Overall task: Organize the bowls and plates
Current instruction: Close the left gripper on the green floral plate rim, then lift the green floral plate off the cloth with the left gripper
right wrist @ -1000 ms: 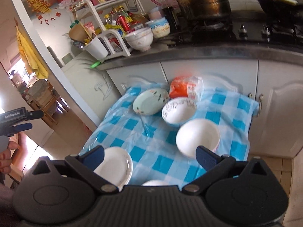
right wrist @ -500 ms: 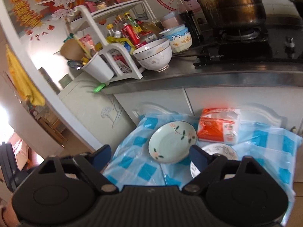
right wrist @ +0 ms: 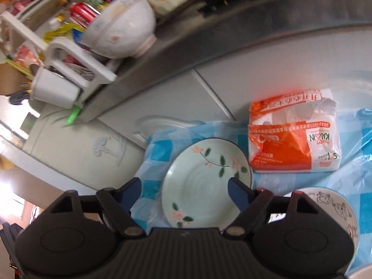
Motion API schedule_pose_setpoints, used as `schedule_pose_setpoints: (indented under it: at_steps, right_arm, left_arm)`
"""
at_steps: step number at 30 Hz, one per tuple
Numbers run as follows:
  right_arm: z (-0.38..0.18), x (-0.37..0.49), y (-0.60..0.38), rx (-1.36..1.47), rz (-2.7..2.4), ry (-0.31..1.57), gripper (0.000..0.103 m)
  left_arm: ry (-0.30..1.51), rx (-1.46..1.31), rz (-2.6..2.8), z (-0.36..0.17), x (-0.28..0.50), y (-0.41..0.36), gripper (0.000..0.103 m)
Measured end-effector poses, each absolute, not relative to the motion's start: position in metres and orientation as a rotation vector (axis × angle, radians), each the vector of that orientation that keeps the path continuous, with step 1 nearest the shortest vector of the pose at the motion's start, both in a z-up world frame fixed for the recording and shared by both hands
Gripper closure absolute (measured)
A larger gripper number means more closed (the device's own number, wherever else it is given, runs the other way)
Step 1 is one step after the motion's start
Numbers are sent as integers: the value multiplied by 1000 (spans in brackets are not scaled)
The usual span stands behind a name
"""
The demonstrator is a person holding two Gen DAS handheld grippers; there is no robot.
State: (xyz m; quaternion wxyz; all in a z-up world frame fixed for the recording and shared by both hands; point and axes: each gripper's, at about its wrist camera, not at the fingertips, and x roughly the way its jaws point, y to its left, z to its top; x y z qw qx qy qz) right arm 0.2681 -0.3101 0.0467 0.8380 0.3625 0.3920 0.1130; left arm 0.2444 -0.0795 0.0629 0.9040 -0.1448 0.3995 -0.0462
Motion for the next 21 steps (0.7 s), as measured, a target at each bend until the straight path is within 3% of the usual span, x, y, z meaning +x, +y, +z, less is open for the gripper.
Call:
schedule_pose_setpoints:
  at_steps: [11,21]
  right_arm:
    - [6,308,-313,803,259,955,22]
    - [-7,324,-306,783,302,978,23]
  left_arm:
    - [895,-246,-92,15,288,-95,55]
    - [908,-241,-130,-1,309,-106,65]
